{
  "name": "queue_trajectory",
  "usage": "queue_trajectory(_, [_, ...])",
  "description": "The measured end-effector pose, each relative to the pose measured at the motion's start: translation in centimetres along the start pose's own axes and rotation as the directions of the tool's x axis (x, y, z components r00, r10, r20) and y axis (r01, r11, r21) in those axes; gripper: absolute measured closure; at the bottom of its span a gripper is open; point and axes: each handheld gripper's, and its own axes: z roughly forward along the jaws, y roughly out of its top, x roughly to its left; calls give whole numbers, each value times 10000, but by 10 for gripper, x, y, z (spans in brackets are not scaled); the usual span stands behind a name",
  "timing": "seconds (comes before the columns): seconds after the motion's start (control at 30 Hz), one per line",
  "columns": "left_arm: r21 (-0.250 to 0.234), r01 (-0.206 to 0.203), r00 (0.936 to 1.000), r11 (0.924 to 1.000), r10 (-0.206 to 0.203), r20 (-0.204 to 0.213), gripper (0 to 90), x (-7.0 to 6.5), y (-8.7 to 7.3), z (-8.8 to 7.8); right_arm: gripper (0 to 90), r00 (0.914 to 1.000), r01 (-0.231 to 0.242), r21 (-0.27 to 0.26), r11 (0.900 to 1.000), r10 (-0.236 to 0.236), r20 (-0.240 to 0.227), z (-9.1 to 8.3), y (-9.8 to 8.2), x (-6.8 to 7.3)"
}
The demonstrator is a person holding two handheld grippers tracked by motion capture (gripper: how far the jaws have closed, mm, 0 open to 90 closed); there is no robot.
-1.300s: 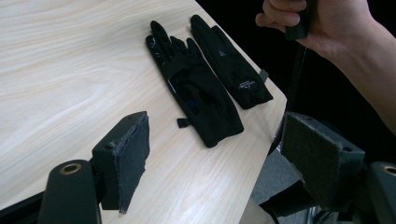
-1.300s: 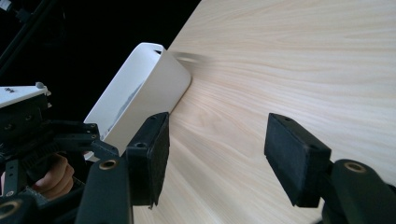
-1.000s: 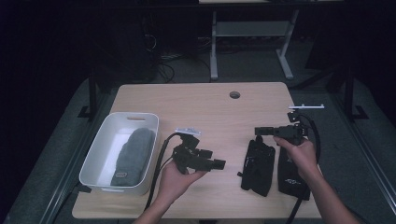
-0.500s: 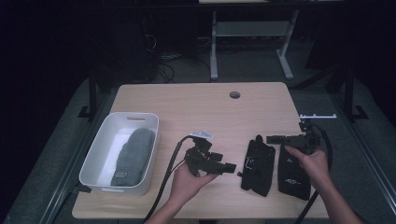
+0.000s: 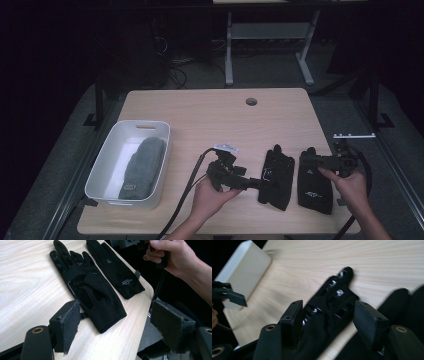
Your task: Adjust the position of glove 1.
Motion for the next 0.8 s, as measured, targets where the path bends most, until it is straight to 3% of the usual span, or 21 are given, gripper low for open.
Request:
queue_trajectory(0.27, [23,-2,10000,10000,2,-27,235,-1,-2,4,424,9931,659,277,9974,-682,949,-10,-10,-5])
queue_trajectory(0.4, [24,-14,10000,10000,14,-16,236,-2,-2,5,432,9760,1228,684,9901,-1330,1724,-15,-16,-4])
queue_trajectory(0.5, [62,-25,10000,10000,25,-2,235,-1,-4,6,434,9555,1599,1062,9814,-1809,2332,-15,-22,-5])
queue_trajectory(0.7, [147,-7,10000,9999,8,-50,235,0,-5,7,449,8999,2497,1907,9494,-3002,3162,-5,-33,-5])
queue_trajectory(0.8, [188,46,10000,9998,-45,-47,236,-1,-5,7,458,8831,2596,2198,9404,-3233,3401,2,-38,-3])
